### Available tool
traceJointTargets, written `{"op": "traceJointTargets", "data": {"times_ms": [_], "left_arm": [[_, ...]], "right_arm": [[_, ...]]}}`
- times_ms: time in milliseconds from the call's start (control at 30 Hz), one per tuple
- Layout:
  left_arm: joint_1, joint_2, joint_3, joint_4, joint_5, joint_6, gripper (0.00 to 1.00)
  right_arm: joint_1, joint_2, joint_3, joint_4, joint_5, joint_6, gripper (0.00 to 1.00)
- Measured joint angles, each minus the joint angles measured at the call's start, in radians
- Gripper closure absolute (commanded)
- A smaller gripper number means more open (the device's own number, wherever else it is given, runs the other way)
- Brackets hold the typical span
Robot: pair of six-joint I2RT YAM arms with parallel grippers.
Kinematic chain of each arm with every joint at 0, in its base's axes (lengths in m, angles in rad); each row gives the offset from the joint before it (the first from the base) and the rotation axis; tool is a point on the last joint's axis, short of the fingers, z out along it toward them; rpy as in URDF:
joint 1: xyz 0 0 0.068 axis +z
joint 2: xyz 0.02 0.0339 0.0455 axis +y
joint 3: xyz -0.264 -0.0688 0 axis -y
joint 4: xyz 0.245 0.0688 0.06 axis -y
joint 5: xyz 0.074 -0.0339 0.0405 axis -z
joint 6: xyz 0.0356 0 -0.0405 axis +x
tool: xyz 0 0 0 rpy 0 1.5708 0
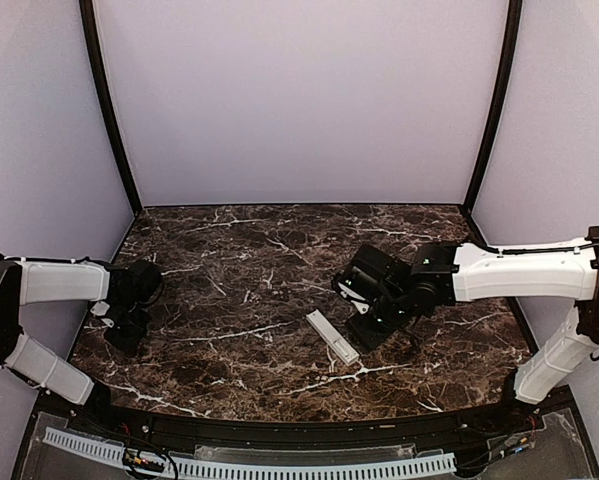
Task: Load the batteries into the remote control
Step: Pick up the battery from the corner of the board, then pass from the left arm to the right
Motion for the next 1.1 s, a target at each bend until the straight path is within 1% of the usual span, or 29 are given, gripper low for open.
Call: {"op": "traceJointTargets", "data": {"times_ms": [167, 200, 300, 433, 567, 700, 867, 967, 1033, 1100], "left_arm": [[0.008, -0.008, -0.006, 0.001, -0.003, 0.009, 0.97], [0.009, -0.016, -0.012, 0.002, -0.002, 0.008, 0.99], [0.009, -0.072, -0.048, 0.006, 0.007, 0.005, 1.0], [0.009, -0.219, -0.089, 0.001, 0.011, 0.004, 1.0], [0.009, -0.382, -0.072, -0.033, -0.018, 0.038, 1.0], [0.008, -0.534, -0.033, -0.006, -0.032, 0.127, 1.0], [-0.021, -0.709, 0.006, 0.115, -0.011, 0.269, 1.0], [-0.079, -0.743, 0.056, 0.199, -0.01, 0.377, 1.0], [-0.135, -0.735, 0.105, 0.308, 0.003, 0.48, 1.0], [-0.179, -0.724, 0.121, 0.365, 0.019, 0.529, 1.0]], "right_arm": [[0.0, 0.0, 0.0, -0.008, 0.009, 0.0, 0.49], [0.0, 0.0, 0.0, -0.009, 0.011, 0.0, 0.49], [0.0, 0.0, 0.0, -0.013, 0.014, 0.0, 0.49], [0.0, 0.0, 0.002, -0.018, 0.016, 0.0, 0.49], [0.0, -0.005, 0.013, -0.018, 0.014, -0.002, 0.49], [0.0, -0.037, 0.033, 0.012, -0.016, -0.024, 0.49], [0.0, -0.11, 0.068, 0.126, -0.101, -0.072, 0.48], [0.0, -0.133, 0.109, 0.22, -0.163, -0.109, 0.48], [0.001, -0.132, 0.143, 0.299, -0.206, -0.132, 0.48], [0.001, -0.126, 0.169, 0.362, -0.243, -0.147, 0.48]]}}
